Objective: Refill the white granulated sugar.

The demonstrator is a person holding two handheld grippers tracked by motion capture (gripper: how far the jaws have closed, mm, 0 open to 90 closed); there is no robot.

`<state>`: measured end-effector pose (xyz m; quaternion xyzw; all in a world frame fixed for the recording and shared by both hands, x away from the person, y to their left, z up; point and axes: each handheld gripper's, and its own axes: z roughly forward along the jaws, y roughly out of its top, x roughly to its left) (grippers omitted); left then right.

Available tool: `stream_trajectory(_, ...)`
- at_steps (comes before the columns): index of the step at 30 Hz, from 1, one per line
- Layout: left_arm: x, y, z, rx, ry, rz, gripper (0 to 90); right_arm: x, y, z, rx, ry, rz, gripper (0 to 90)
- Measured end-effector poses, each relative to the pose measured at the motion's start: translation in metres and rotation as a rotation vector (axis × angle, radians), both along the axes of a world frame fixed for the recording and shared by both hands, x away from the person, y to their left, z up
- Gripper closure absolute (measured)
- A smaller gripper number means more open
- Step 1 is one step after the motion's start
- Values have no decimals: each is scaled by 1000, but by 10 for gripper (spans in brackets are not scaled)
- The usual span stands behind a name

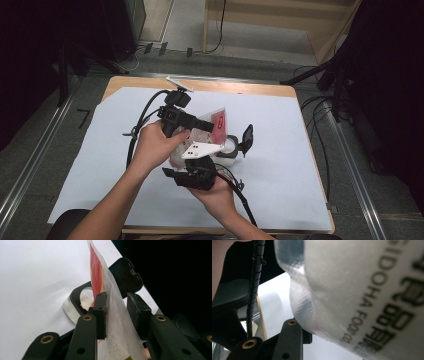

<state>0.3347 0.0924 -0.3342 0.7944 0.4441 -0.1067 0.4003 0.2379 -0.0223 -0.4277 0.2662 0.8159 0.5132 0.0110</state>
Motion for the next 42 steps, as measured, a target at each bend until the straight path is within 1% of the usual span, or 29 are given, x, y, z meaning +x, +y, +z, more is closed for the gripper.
stream_trajectory(9,0,0,0,-3,1,2,702,0,0,0,-1,0,2,656)
stream_trajectory(11,0,0,0,-3,-5,3,701,0,0,0,-1,2,4,656)
stream_trajectory(12,0,1,0,2,-18,-9,702,0,0,0,-2,5,5,656)
stream_trajectory(13,0,0,0,-2,-20,-10,701,0,0,0,-2,7,5,656)
stream_trajectory(22,-2,-1,1,4,-19,-4,702,0,0,0,-1,7,6,656)
stream_trajectory(23,-2,-1,1,1,-23,-5,701,0,0,0,0,7,6,656)
stream_trajectory(26,-2,-1,1,13,-29,-18,702,0,0,-1,3,9,6,654)
stream_trajectory(35,-3,-2,1,8,-18,-9,697,-1,0,-1,4,9,6,653)
stream_trajectory(42,-3,-2,0,16,-21,-22,698,-1,0,-2,4,9,7,653)
